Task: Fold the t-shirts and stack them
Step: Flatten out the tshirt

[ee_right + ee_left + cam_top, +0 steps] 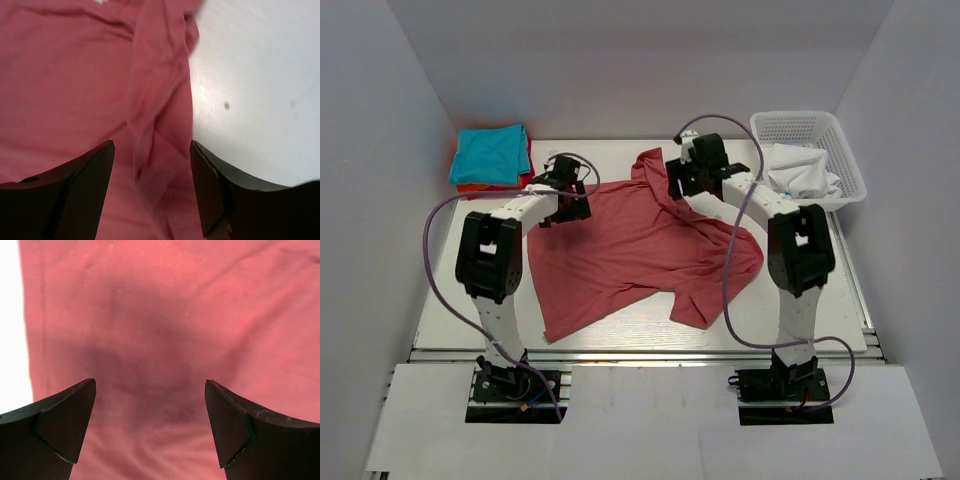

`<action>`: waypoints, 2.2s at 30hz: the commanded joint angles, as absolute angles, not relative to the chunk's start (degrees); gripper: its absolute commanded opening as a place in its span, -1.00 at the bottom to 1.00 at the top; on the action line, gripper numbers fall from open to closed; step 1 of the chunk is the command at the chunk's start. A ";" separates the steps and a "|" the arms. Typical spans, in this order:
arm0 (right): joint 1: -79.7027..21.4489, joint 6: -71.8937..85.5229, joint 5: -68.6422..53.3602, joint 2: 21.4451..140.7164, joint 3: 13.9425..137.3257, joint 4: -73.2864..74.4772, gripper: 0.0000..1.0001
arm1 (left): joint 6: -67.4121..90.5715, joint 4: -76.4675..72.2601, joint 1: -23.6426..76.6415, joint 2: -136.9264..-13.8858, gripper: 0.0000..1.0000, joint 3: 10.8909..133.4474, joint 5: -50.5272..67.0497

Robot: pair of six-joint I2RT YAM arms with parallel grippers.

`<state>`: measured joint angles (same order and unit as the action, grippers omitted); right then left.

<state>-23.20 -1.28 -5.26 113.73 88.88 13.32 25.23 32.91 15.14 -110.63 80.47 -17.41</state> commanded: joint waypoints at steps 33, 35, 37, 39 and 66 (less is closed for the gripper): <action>-18.20 4.83 5.20 138.07 121.28 6.58 -1.00 | 11.51 29.27 12.92 -134.20 1.00 104.50 -21.01; -17.84 3.88 7.11 137.64 119.98 4.16 -1.00 | 10.81 28.13 12.92 -134.21 1.00 104.50 -21.01; -17.06 2.99 11.57 138.85 120.32 2.56 -1.00 | 9.15 27.08 12.92 -134.21 1.00 104.50 -21.01; -15.57 2.90 13.27 140.88 124.53 2.38 -1.00 | 7.30 25.24 12.92 -134.21 1.00 103.97 -19.69; -14.32 -11.51 0.70 136.06 122.61 -6.34 0.81 | 0.61 25.84 12.92 -138.62 1.00 124.91 -11.16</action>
<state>-11.64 -7.25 4.67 144.40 122.93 -6.42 0.01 23.16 13.23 -143.48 122.93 -13.43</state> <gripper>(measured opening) 0.885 0.996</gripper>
